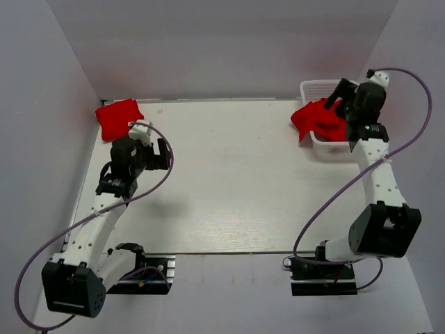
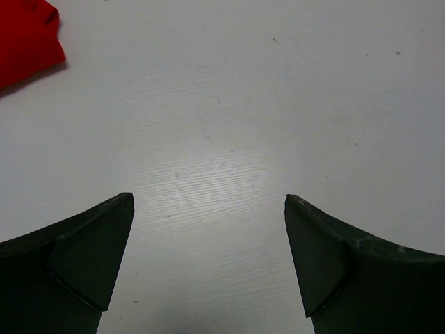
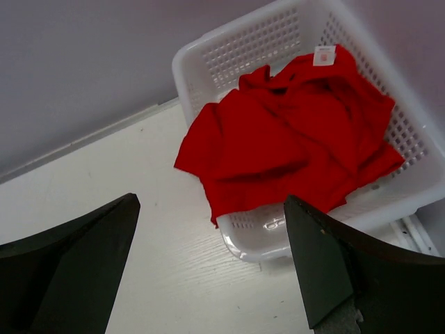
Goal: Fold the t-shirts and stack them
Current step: Grab crumpled tshirt from bin with the right arm
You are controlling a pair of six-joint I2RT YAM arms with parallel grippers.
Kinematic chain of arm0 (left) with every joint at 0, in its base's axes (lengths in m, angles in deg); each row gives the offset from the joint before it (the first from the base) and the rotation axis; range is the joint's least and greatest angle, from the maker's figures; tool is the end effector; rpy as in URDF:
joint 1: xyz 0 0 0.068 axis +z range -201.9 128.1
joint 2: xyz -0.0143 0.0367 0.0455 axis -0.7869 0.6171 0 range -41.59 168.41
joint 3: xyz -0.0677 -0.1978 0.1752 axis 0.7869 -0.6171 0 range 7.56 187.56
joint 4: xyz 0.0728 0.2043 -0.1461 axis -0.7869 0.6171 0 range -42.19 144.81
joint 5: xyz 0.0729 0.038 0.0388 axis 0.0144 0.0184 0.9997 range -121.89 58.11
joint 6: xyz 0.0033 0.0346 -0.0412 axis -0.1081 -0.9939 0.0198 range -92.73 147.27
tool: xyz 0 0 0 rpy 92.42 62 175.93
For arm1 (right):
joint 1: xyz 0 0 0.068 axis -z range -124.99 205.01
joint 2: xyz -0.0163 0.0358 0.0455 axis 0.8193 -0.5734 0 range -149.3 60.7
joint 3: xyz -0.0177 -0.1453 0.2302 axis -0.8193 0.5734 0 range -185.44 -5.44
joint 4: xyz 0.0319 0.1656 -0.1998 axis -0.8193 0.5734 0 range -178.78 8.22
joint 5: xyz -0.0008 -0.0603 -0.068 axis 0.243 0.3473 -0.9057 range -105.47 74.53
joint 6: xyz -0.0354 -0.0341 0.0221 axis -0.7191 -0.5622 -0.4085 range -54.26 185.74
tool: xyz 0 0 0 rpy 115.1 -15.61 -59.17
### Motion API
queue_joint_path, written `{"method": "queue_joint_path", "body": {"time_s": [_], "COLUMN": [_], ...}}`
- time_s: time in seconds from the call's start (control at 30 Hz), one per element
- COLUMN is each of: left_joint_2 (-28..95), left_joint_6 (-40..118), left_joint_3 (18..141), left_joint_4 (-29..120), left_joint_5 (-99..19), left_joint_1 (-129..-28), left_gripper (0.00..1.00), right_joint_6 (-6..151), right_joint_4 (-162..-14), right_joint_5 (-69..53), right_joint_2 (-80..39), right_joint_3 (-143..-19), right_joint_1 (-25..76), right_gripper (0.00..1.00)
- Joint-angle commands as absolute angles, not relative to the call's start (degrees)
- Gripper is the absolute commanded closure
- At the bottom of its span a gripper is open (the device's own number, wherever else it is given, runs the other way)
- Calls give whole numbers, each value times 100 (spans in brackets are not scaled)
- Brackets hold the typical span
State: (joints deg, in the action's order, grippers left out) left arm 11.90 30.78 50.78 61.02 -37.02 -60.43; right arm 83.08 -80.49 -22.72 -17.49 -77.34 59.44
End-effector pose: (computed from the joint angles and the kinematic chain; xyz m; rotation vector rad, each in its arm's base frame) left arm 0.2123 -0.0351 0.2975 0.1453 1.9804 -0.2250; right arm 0.3205 -0.0294 0.3771 0.4315 1.7715 0.0437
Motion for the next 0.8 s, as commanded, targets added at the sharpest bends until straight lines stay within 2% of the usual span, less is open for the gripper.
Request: {"method": "queue_joint_path", "body": {"time_s": [0.0, 0.03, 0.07, 0.13, 0.2, 0.27, 0.77], "left_joint_2": [1693, 1955, 2063, 2239, 2493, 2617, 3777], "left_joint_6": [3332, 3412, 3465, 3465, 3465, 3465, 3439], "left_joint_3": [5624, 5921, 6055, 6423, 6617, 6741, 7339], "left_joint_4": [5827, 5827, 5827, 5827, 5827, 5949, 6275], "left_joint_5": [-4059, -4111, -4112, -4112, -3919, -3630, -3927], "left_joint_1": [-6095, -6095, -6095, -6095, -6095, -6095, -6016], "left_gripper": [1, 1, 1, 1, 1, 1, 1], "right_joint_6": [8244, 8287, 8297, 8559, 8639, 8587, 7972], "right_joint_4": [-7455, -7289, -7157, -5863, -5008, -4704, -5230], "right_joint_5": [-2910, -2927, -2962, -3146, -3453, -3683, -2980], "right_joint_2": [-2217, -2714, -2911, -3979, -4770, -5361, -6225], "right_joint_3": [-8829, -9015, -9809, -10665, -12217, -12767, -12277], "right_joint_1": [5958, 5984, 5985, 6011, 6002, 6037, 6310], "right_gripper": [10, 10, 10, 10, 10, 10, 10]}}
